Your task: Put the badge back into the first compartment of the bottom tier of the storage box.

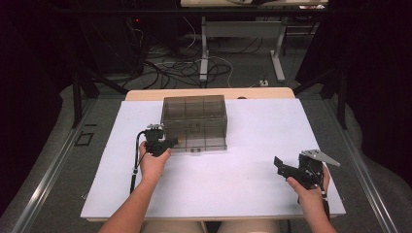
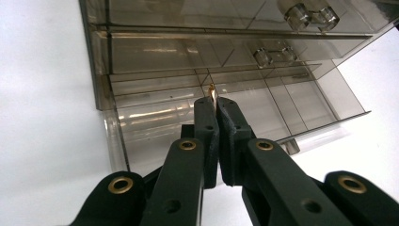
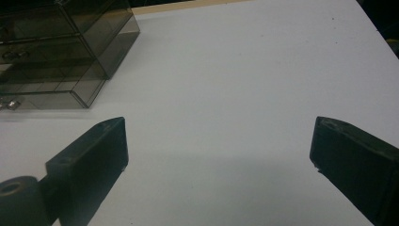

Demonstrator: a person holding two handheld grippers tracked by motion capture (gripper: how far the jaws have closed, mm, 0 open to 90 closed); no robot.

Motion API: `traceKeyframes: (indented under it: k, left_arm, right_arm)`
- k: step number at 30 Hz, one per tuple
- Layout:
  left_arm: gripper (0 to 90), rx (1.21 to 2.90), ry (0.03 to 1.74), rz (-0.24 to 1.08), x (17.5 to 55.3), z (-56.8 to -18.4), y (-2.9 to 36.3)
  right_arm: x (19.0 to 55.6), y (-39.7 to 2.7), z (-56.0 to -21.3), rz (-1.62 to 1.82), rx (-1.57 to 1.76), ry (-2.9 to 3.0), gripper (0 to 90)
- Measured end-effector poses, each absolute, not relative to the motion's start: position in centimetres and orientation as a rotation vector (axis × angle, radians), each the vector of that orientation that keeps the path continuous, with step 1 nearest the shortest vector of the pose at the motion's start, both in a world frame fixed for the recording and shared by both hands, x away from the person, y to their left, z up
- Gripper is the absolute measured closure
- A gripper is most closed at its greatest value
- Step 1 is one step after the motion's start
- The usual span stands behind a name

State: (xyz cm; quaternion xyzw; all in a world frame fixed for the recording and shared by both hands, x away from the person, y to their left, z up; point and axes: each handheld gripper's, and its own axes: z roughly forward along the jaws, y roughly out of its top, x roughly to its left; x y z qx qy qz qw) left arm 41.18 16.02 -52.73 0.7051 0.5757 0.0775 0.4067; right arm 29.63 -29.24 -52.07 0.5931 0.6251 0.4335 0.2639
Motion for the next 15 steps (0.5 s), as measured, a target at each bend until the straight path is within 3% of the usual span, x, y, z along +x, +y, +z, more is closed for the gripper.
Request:
traceKeyframes:
  k: [10, 15]
  left_arm:
    - [87.8, 1.791, 1.447, 0.204, 41.24, -52.86, 15.80]
    - [83.6, 1.784, 1.431, 0.231, 41.20, -52.74, 15.78]
  right_arm:
    - [29.61, -29.18, -52.07, 1.175, 1.618, 1.689, 4.3]
    - [29.65, -29.23, -52.09, 1.182, 1.608, 1.687, 4.3]
